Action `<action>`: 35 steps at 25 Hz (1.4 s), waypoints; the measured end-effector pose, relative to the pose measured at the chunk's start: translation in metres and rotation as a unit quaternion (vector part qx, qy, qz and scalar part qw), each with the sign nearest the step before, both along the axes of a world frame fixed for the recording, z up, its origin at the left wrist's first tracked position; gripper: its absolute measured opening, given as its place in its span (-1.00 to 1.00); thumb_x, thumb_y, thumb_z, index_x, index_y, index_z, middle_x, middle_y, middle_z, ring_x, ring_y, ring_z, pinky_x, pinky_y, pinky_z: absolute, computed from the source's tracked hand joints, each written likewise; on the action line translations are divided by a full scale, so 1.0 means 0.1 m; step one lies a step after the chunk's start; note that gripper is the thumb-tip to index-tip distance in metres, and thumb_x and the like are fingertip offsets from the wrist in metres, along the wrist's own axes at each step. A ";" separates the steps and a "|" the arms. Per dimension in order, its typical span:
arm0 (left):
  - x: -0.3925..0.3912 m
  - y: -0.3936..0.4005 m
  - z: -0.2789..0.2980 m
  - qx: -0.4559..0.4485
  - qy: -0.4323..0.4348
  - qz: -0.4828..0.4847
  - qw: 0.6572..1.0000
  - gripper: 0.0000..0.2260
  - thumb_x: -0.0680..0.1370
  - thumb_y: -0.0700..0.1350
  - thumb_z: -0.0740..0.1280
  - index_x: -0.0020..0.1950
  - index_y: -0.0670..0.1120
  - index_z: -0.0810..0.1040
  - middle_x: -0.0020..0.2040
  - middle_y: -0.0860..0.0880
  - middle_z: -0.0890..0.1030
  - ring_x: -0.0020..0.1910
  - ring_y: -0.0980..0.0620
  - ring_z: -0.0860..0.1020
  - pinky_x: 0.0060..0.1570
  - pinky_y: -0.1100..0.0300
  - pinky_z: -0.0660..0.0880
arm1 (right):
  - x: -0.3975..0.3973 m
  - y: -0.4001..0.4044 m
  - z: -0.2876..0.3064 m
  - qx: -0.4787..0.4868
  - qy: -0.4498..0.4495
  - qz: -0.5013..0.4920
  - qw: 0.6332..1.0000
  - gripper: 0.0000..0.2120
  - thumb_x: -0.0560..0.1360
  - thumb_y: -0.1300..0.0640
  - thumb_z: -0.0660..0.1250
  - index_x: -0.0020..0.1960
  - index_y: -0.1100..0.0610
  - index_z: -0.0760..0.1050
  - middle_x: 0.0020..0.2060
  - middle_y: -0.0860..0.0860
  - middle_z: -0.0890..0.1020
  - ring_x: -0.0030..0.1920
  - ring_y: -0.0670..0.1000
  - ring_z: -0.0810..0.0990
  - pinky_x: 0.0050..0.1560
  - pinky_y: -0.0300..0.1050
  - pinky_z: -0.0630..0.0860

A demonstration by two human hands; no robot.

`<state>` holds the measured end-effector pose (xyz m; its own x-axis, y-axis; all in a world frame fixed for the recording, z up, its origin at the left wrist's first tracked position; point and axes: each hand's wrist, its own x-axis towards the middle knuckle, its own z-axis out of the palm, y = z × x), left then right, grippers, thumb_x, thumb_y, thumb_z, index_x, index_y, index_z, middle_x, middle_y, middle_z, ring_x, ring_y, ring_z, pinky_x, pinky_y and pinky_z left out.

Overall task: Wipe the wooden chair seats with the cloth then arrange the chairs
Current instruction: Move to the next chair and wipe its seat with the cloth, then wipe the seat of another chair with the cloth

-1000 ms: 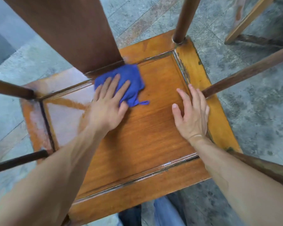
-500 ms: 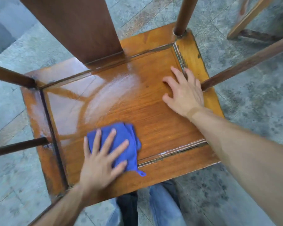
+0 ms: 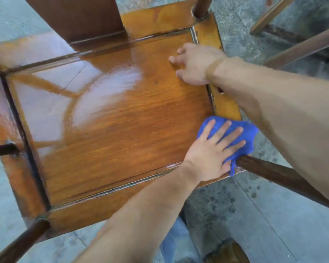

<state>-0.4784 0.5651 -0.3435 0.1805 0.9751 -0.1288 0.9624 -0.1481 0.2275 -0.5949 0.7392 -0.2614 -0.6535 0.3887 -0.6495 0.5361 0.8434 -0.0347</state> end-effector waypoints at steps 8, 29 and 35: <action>-1.39 -2.14 0.05 -0.036 0.020 0.254 0.966 -0.37 0.51 0.20 0.24 0.57 0.22 0.19 0.63 0.03 0.11 0.62 -0.12 0.07 0.55 -0.21 0.01 | 0.24 -0.60 -0.26 0.045 -0.007 -0.090 0.995 -0.31 0.63 -0.20 0.09 0.62 -0.10 -0.19 0.63 -0.04 -0.20 0.61 0.19 -0.22 0.57 0.27 -0.12; -0.92 -2.39 0.69 -0.244 -0.137 0.450 0.848 -0.49 0.53 -0.01 0.35 0.46 0.01 0.30 0.26 -0.07 0.44 0.26 -0.16 0.41 0.15 -0.03 0.38 | 1.27 -2.43 -0.06 -0.165 0.048 -0.149 0.974 -0.44 0.45 0.09 0.42 0.41 -0.08 0.36 0.24 0.00 0.45 0.27 0.11 0.43 0.22 -0.03 0.42; -0.98 -2.33 1.12 -0.119 -0.417 0.546 0.717 -0.73 0.53 -0.26 0.27 0.09 0.08 0.40 -0.12 0.08 0.49 -0.09 0.00 0.46 -0.16 0.27 0.35 | 1.45 -2.46 0.23 -0.270 0.149 -0.355 0.883 -0.78 0.46 0.21 0.41 -0.08 -0.11 0.51 -0.13 -0.11 0.60 0.00 0.03 0.52 -0.01 -0.12 0.41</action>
<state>-0.5766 0.3320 -0.2317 -0.5629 0.5623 -0.6058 -0.0100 0.7282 0.6853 -0.4497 0.4927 -0.2383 -0.5422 0.4560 -0.7058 0.8224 0.1156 -0.5571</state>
